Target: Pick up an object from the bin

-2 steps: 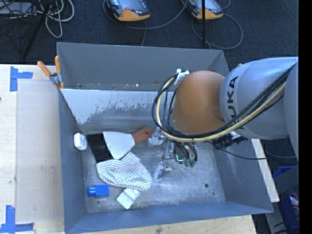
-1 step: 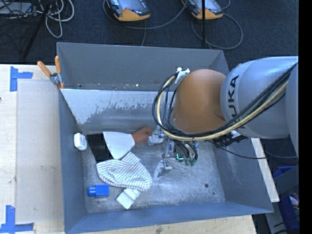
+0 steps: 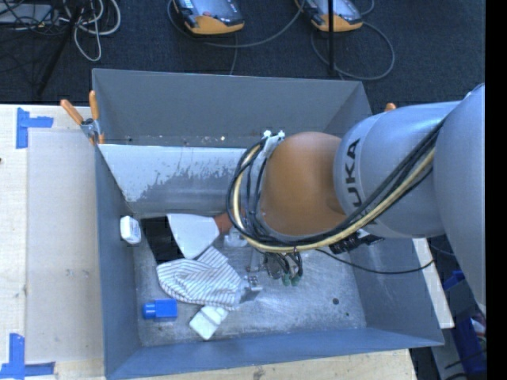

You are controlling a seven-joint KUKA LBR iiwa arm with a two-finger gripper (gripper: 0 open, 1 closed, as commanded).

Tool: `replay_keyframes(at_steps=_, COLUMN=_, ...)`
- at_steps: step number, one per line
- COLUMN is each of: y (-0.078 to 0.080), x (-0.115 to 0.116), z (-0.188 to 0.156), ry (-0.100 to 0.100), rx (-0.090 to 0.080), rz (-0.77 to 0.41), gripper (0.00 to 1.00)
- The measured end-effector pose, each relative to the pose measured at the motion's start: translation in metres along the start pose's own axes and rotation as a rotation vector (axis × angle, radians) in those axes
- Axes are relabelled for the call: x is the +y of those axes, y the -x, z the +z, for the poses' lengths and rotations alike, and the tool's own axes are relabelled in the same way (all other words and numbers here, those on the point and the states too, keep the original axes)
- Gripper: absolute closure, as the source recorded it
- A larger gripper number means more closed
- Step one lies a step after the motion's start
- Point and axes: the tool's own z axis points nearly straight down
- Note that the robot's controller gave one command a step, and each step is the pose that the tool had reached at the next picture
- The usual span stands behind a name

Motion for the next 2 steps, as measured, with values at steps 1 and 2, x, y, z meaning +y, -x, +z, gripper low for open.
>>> replay_keyframes(at_steps=1, y=-0.037, x=0.022, z=0.024, ry=0.002, rx=0.003, rz=-0.025, gripper=0.00)
replay_keyframes(at_steps=2, y=-0.042, x=0.026, z=0.059, ry=0.003, rx=0.012, rz=-0.023, gripper=1.00)
